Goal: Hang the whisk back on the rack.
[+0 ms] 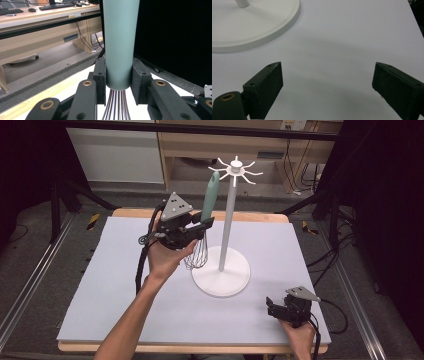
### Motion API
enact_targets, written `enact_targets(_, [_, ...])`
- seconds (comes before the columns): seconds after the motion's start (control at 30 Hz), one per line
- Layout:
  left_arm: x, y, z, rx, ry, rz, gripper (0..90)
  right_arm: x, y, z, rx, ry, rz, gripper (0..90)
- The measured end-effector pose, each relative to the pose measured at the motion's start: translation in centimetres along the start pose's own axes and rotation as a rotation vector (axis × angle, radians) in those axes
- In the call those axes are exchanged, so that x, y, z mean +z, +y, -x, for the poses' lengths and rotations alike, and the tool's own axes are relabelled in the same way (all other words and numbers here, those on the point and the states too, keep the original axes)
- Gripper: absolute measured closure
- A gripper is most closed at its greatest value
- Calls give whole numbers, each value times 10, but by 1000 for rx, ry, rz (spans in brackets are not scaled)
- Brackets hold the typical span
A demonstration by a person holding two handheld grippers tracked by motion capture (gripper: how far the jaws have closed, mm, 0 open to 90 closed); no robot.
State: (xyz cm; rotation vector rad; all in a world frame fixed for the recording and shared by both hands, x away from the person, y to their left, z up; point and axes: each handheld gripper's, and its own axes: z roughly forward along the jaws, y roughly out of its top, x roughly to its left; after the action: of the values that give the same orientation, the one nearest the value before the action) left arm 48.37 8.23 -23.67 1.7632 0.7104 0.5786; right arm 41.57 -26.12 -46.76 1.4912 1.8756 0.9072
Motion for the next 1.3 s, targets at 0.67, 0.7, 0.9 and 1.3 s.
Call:
enact_targets(0.67, [16, -2, 2, -3, 1, 5, 685, 0, 0, 0, 2, 0, 1, 103])
enact_targets(0.7, [16, -2, 2, 0, 3, 4, 685, 0, 0, 0, 1, 0, 1, 103])
enact_targets(0.9, [20, -4, 2, -6, -3, 19, 685, 0, 0, 0, -1, -1, 1, 103])
enact_targets(1.3, [26, -7, 1, -4, -3, 45, 684, 0, 0, 0, -2, 0, 2, 103])
